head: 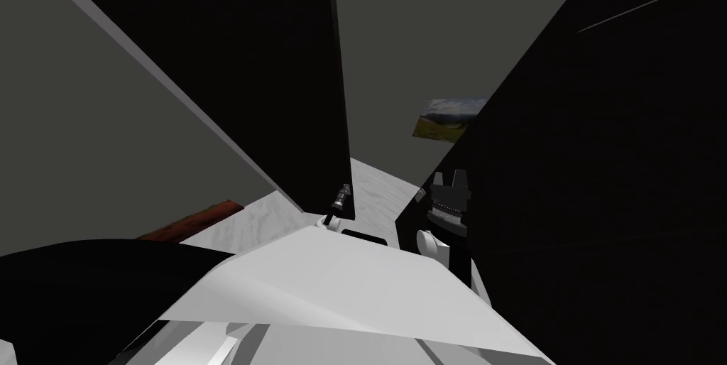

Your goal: Push the door open

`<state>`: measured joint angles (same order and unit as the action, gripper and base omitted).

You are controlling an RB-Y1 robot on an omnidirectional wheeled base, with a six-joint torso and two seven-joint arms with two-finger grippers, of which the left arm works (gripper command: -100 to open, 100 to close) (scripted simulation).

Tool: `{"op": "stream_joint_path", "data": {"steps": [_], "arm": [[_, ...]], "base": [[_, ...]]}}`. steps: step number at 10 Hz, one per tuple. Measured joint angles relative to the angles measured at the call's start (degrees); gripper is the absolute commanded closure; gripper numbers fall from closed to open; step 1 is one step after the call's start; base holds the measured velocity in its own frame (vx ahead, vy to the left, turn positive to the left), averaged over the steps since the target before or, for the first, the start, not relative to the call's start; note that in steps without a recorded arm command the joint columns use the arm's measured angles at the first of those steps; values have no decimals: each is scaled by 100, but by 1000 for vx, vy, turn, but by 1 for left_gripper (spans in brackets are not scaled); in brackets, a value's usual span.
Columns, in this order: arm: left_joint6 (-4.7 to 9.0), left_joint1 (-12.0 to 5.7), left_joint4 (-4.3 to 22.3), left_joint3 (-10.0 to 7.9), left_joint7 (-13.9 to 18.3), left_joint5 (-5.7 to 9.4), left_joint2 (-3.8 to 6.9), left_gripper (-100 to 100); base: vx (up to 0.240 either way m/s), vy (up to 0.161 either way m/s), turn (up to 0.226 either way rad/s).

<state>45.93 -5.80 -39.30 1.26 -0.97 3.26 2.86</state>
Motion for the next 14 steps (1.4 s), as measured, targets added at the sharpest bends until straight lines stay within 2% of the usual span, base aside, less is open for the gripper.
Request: {"op": "stream_joint_path", "data": {"steps": [3,6,7,8,10,11,14], "arm": [[-7,12,9,3,0,-1,-3,100],[-80,90,-18,-23,-69,13,-38,100],[17,-41,181,-61,-78,36,-12,100],[-14,21,11,-66,-85,36,-5,100],[50,-102,205,-178,-169,92,-13,100],[1,-30,46,-221,-196,110,29,-100],[12,-72,60,64,-425,441,60,-100]], "base": [[40,-3,17],[212,-12,66],[148,14,9],[213,28,125],[216,19,122],[11,19,145],[-83,-4,126]]}}
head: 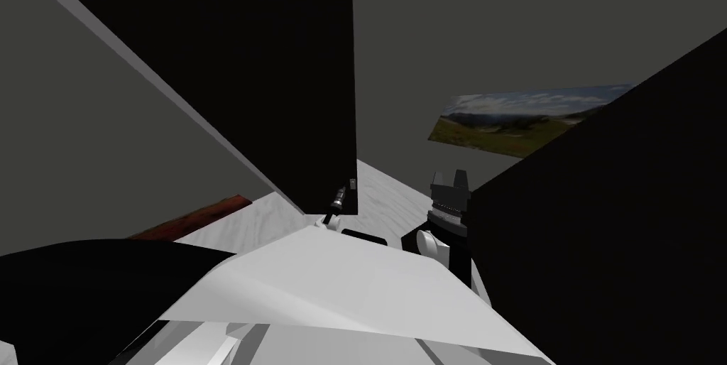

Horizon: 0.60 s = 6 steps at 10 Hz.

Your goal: Push the door open

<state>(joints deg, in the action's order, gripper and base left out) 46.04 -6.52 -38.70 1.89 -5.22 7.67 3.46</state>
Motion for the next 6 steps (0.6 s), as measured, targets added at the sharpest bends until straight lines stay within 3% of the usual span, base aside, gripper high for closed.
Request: {"op": "stream_joint_path", "data": {"steps": [4,6], "arm": [[-7,9,-66,538,-426,597,-50,-100],[67,-93,89,693,-548,793,-96,-100]], "base": [[-82,-1,119],[-47,-14,128]]}}
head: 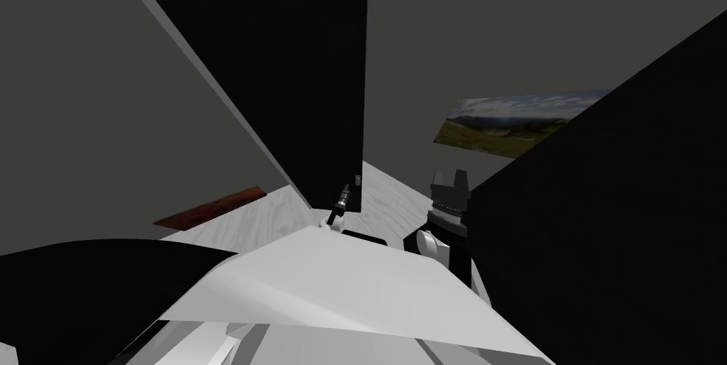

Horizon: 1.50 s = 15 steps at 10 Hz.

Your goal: Push the door open

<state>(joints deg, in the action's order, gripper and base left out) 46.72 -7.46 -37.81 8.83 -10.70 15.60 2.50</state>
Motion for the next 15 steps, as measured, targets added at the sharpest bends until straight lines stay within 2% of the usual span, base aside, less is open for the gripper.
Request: {"op": "stream_joint_path", "data": {"steps": [2,4,5,6,7,8,9,10,11,13,15], "arm": [[62,-72,106,263,-199,304,-115,-100],[47,-37,31,517,-410,582,-247,-100],[145,-122,212,619,-486,700,-357,-100],[135,-148,187,693,-555,805,-411,-100],[120,-148,177,701,-571,817,-417,-100],[67,-68,38,698,-580,812,-299,-100],[60,-96,68,683,-577,817,-215,-100],[112,-164,188,666,-562,821,-175,-100],[140,-155,197,654,-564,820,-140,-100],[170,-194,250,623,-539,824,-104,-100],[172,-178,233,599,-532,824,-171,-100]], "base": [[-85,-22,166],[-86,-41,102],[-82,-64,77],[-36,-29,12],[95,6,-33],[185,11,-28],[242,-10,-22],[287,-10,-29],[272,-31,-31],[227,-32,-24],[228,-52,-26]]}}
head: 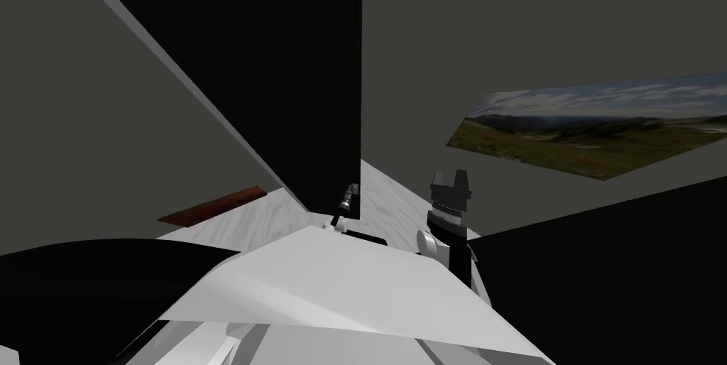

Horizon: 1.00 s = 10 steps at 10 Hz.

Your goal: Push the door open

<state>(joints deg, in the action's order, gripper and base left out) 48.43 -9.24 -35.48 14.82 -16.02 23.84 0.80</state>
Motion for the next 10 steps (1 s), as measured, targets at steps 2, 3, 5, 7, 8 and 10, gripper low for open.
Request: {"op": "stream_joint_path", "data": {"steps": [2,3,5,7,8,10], "arm": [[48,-36,85,-15,25,2,-74,100],[40,-40,76,-14,22,2,-70,100],[30,-49,69,-12,20,1,-69,100],[20,-35,80,-6,17,-1,-73,100],[19,-32,81,-6,18,-1,-73,100],[37,-17,126,-65,-30,51,-7,100]], "base": [[35,-10,4],[-33,9,-12],[-19,5,-5],[-4,-1,1],[93,-18,57],[147,-34,80]]}}
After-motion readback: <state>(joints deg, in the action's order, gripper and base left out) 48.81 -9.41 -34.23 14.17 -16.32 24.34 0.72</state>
